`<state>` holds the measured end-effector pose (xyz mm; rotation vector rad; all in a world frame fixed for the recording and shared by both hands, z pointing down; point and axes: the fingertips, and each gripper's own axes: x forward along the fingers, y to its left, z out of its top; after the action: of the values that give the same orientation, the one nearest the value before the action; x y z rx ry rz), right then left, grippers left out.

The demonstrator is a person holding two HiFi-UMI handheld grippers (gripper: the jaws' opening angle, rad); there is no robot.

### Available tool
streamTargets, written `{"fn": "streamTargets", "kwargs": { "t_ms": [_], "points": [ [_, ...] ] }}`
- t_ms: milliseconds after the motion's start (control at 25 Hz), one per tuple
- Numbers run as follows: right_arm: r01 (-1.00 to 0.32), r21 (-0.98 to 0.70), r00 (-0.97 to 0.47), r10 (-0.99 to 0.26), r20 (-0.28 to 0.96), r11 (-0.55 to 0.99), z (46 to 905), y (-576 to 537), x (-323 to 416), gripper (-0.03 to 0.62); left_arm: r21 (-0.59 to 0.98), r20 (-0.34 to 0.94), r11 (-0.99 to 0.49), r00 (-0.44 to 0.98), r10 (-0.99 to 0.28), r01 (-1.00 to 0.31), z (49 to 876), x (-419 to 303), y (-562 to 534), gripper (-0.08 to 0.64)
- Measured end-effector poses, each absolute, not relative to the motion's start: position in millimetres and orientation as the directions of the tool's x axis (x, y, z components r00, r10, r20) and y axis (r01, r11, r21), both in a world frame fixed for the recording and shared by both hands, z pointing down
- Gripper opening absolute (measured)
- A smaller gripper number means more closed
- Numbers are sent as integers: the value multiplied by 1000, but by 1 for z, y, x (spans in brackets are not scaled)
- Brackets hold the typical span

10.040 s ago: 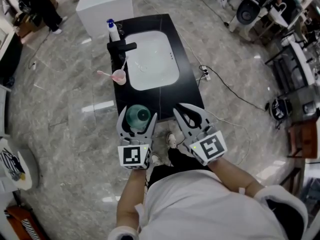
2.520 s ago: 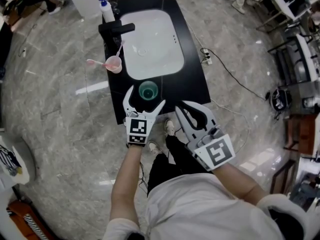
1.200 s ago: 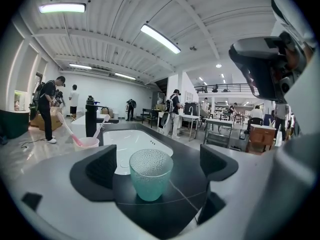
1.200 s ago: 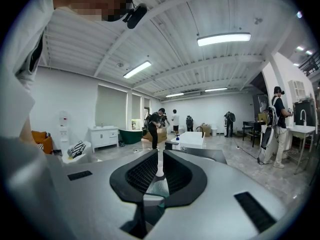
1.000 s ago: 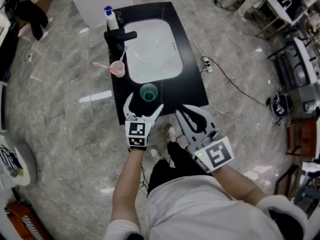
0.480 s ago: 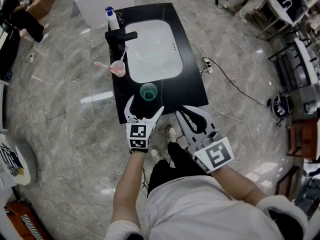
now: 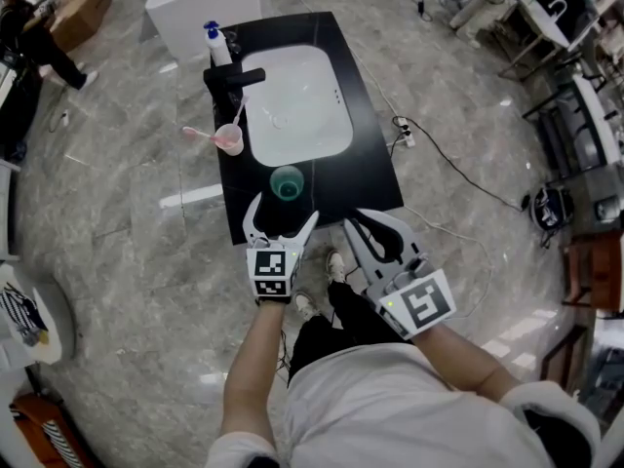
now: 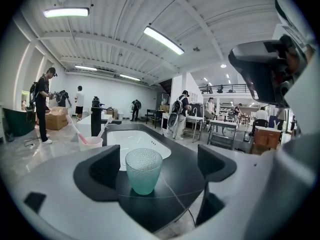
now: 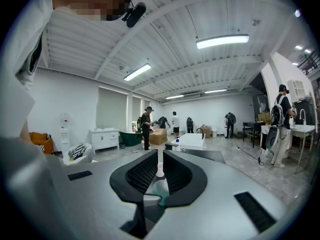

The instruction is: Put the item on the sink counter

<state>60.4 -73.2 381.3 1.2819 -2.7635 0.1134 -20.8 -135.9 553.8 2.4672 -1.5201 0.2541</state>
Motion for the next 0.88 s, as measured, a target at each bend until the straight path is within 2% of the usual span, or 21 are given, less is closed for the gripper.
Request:
{"fn": "streamTargets", "kwargs": {
  "t_ms": [880],
  "points": [
    [-760,-37,-648,-754,110,648,378,-81,57,54,115,273,-414,429,-861,-903,545,-24,-132,462]
  ]
}}
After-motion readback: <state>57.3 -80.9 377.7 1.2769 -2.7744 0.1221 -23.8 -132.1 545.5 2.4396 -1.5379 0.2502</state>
